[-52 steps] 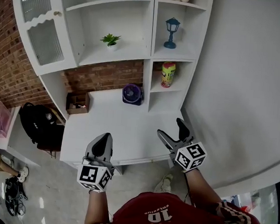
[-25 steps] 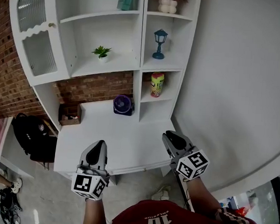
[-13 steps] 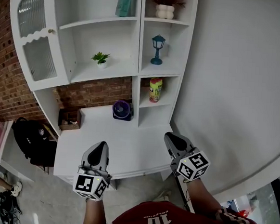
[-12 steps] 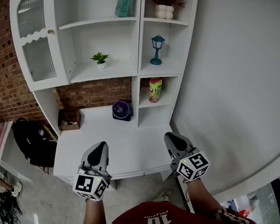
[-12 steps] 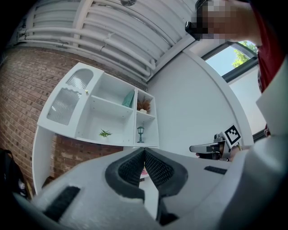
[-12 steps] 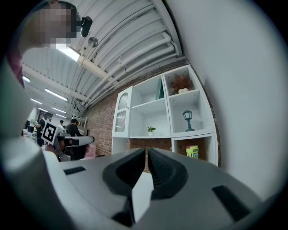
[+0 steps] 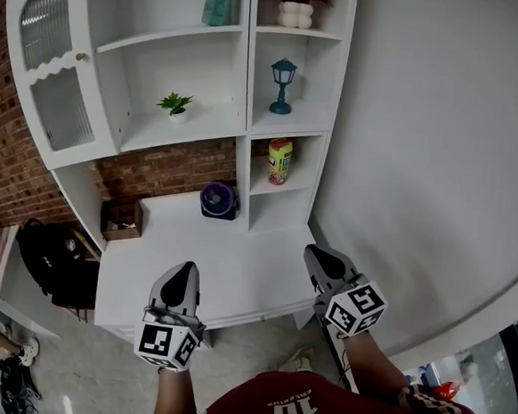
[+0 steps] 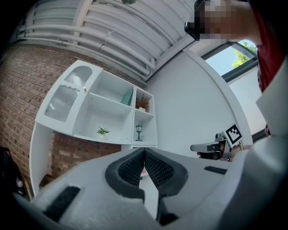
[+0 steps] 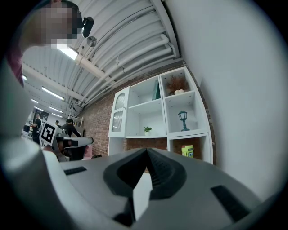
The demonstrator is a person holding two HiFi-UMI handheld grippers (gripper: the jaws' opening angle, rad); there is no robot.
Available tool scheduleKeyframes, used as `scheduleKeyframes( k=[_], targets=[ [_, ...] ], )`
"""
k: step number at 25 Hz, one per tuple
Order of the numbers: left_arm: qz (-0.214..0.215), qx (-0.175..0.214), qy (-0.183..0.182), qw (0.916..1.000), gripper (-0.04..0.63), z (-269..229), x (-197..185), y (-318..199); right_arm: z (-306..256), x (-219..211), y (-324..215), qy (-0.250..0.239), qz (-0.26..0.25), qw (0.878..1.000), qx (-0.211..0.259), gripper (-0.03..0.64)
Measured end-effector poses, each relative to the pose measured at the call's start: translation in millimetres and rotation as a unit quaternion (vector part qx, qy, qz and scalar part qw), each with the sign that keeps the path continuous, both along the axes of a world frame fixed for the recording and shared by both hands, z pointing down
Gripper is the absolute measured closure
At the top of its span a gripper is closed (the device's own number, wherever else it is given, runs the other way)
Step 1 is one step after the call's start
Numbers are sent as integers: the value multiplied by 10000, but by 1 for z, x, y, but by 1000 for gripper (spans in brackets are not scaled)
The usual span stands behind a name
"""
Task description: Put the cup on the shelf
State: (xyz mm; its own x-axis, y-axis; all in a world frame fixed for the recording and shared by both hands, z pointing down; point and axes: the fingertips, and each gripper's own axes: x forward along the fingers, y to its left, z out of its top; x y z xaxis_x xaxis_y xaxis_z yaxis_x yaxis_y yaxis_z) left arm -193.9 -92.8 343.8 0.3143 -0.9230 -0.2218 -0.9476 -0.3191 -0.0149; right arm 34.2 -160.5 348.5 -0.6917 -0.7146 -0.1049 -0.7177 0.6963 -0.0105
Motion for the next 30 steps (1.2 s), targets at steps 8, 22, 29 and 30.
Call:
scheduleKeyframes(
  k=[8, 22, 29, 30],
  targets=[
    [1, -31, 8, 10000, 597, 4, 1, 2, 0, 2, 4, -13, 60, 9999, 115, 612],
    [-34, -107, -3, 9999, 597, 10, -3, 7, 0, -4, 11, 6, 43, 9998, 206, 614],
    [-113, -100, 37, 9999, 598, 10, -12, 13, -1, -9, 11, 25, 27, 9998, 203, 614],
    [-118, -97, 45, 9999, 597, 10, -13, 13, -1, -10, 12, 39, 23, 9998, 203, 614]
  ],
)
